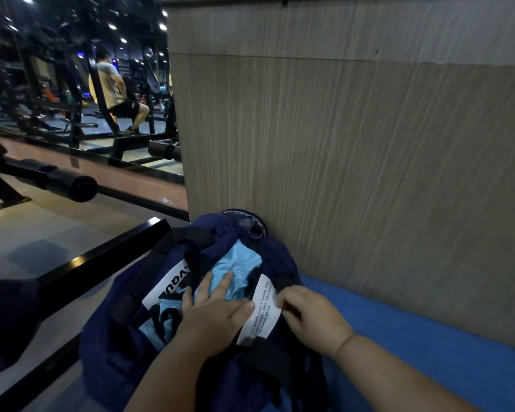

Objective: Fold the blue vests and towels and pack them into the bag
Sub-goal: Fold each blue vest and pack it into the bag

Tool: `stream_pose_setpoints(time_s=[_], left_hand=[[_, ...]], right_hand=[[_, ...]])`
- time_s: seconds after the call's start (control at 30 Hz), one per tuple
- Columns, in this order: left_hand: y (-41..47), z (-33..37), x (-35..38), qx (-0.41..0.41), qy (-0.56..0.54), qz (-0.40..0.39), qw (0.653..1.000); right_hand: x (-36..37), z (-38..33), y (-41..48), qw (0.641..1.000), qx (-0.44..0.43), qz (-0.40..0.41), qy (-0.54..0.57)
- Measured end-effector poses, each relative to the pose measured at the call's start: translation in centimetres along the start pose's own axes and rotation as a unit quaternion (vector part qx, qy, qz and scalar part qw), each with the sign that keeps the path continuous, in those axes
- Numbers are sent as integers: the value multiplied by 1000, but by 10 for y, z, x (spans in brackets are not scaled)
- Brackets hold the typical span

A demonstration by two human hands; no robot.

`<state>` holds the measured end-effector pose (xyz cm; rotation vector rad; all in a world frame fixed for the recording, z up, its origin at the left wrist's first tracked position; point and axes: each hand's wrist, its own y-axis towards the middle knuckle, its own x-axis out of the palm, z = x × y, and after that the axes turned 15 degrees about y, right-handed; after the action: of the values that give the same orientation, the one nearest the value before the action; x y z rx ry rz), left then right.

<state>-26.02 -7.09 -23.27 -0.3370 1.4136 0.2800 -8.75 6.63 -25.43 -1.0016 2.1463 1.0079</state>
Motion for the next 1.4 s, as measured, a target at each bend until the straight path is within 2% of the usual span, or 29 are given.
stream_pose_setpoints(time_s=[0.13, 0.23, 0.43, 0.53, 0.63, 0.77, 0.87, 0.97, 1.03, 1.2, 1.33, 1.4], left_hand=[[0, 1, -5, 5, -64, 15, 998], [2, 2, -8, -5, -84, 18, 996], [6, 1, -1, -22, -87, 41, 995], [5, 4, 1, -48, -73, 83, 993], [2, 13, -3, -68, -73, 137, 986], [0, 48, -7, 32, -60, 211, 975], [-6, 87, -3, 148, -70, 181, 970], [-19, 131, 11, 233, -5, 122, 965], [-30, 163, 23, 275, 0, 85, 958], [-55, 245, 58, 330, -18, 15, 944], [-67, 305, 76, 358, -17, -28, 933], [-73, 332, 78, 366, -23, -45, 929]], right_hand=[[-2, -10, 3, 978, 131, -35, 159], [3, -16, 10, 959, 193, -13, 208], [19, -21, 16, 959, 248, -19, 138], [21, -21, 13, 963, 248, -34, 104], [13, -20, 3, 967, 234, -4, 101], [-17, -7, -41, 964, 250, 82, 24], [-47, 12, -96, 944, 304, 126, -9], [-77, 29, -162, 914, 384, 120, -59], [-98, 36, -204, 897, 418, 126, -63], [-144, 33, -281, 874, 458, 156, -54], [-169, 35, -321, 861, 455, 221, -57], [-179, 32, -337, 858, 437, 254, -93]])
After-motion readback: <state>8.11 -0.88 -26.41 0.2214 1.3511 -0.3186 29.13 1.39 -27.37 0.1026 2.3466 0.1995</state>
